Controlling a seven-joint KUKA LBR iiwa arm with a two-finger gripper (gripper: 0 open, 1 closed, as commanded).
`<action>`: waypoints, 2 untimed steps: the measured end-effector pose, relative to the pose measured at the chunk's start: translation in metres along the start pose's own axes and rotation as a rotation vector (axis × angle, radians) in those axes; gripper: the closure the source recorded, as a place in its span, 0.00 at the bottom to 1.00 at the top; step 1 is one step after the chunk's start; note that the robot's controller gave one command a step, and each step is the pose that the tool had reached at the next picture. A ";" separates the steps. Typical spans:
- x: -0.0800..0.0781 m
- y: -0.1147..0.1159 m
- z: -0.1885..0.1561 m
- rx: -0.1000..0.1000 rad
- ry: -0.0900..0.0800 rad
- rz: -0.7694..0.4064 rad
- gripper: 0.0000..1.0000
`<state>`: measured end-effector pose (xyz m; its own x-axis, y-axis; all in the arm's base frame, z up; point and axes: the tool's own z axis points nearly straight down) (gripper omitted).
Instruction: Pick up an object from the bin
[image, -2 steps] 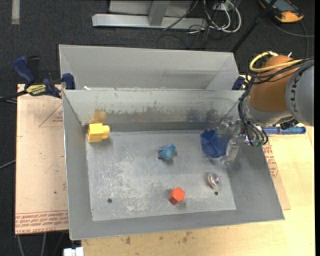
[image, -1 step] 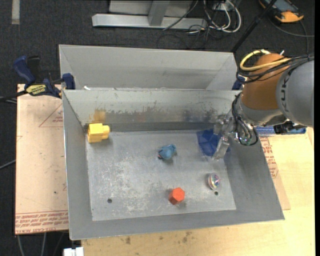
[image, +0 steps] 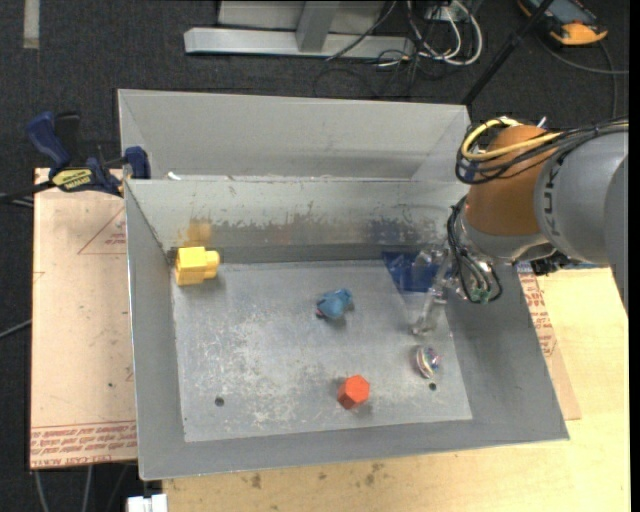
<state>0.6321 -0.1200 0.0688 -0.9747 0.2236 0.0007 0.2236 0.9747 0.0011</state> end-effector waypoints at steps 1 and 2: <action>0.000 0.001 0.000 -0.001 -0.002 -0.001 0.00; -0.001 0.001 -0.001 0.000 -0.002 -0.002 1.00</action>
Offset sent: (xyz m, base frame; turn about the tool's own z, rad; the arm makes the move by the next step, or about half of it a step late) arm 0.0000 0.0000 0.0000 0.0000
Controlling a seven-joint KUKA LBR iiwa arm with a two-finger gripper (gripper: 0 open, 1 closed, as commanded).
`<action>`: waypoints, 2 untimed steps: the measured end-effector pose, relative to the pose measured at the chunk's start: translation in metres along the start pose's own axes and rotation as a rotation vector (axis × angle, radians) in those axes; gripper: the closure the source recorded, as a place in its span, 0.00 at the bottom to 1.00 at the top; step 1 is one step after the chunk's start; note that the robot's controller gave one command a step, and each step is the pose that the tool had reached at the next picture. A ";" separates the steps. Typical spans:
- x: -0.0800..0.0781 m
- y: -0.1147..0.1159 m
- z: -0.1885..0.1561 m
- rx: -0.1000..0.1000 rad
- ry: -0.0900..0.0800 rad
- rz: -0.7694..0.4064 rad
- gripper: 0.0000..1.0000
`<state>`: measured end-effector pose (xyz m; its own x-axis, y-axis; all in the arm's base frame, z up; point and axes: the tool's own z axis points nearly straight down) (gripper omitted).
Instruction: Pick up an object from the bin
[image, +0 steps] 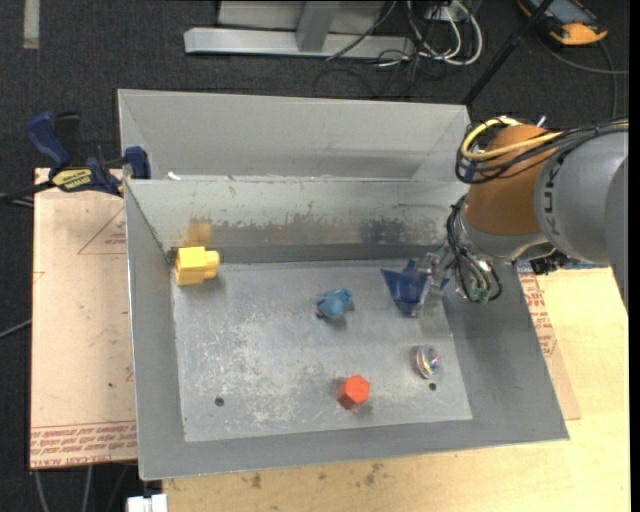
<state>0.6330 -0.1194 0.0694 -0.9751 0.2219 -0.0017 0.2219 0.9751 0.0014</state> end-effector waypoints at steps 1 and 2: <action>-0.002 0.001 -0.056 0.000 -0.007 -0.001 1.00; -0.005 0.001 -0.113 0.000 -0.009 -0.002 1.00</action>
Offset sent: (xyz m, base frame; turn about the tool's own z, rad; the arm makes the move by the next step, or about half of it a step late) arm -0.0001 0.0000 0.0522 0.0000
